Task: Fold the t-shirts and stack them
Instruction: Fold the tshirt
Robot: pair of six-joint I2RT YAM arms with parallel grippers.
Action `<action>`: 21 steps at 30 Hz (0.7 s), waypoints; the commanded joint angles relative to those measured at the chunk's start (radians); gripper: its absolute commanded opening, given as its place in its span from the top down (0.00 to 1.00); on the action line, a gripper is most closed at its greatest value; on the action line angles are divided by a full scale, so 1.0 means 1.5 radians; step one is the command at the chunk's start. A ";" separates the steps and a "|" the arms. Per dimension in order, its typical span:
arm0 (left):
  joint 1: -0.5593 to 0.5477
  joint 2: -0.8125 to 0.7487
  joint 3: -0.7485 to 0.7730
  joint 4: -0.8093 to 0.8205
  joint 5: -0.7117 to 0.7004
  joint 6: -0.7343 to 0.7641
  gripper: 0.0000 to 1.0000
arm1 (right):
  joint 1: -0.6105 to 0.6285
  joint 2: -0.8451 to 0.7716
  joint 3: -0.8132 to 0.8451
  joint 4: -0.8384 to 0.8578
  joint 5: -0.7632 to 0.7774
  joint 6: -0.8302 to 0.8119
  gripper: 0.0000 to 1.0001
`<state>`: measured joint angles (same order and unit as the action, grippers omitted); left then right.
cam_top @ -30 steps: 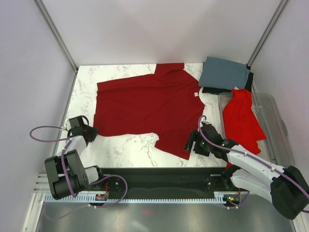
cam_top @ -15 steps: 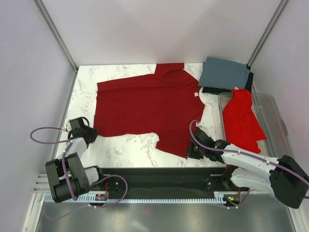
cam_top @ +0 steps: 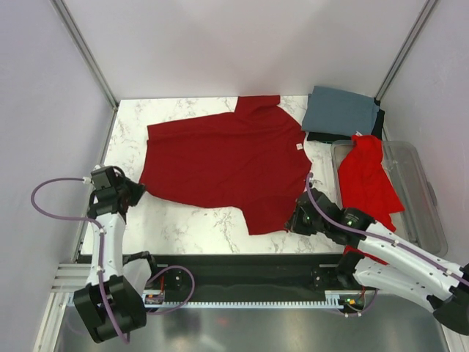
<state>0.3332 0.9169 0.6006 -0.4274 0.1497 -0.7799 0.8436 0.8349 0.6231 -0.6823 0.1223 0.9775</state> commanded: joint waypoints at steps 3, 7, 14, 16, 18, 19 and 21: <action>-0.001 -0.077 0.050 -0.138 0.024 0.080 0.98 | 0.044 -0.047 0.061 -0.127 0.031 0.054 1.00; -0.001 -0.121 0.081 -0.193 0.029 0.085 0.98 | 0.077 -0.066 0.122 -0.181 0.064 0.085 1.00; -0.002 -0.104 0.129 -0.216 0.014 0.116 0.98 | 0.092 0.004 0.234 -0.208 0.147 0.045 1.00; -0.001 -0.072 0.127 -0.209 0.019 0.129 0.98 | 0.092 0.036 0.262 -0.204 0.197 0.024 1.00; -0.001 -0.044 0.130 -0.202 0.023 0.149 0.98 | 0.091 0.094 0.308 -0.200 0.232 -0.011 1.00; -0.002 -0.011 0.134 -0.199 0.024 0.163 0.98 | 0.089 0.117 0.342 -0.199 0.262 -0.027 1.00; -0.002 0.021 0.138 -0.184 0.025 0.173 0.98 | 0.065 0.182 0.376 -0.195 0.275 -0.073 1.00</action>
<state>0.3332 0.8825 0.7753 -0.7227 0.1680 -0.6052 0.9676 1.0134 1.0985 -0.9787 0.4088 0.9802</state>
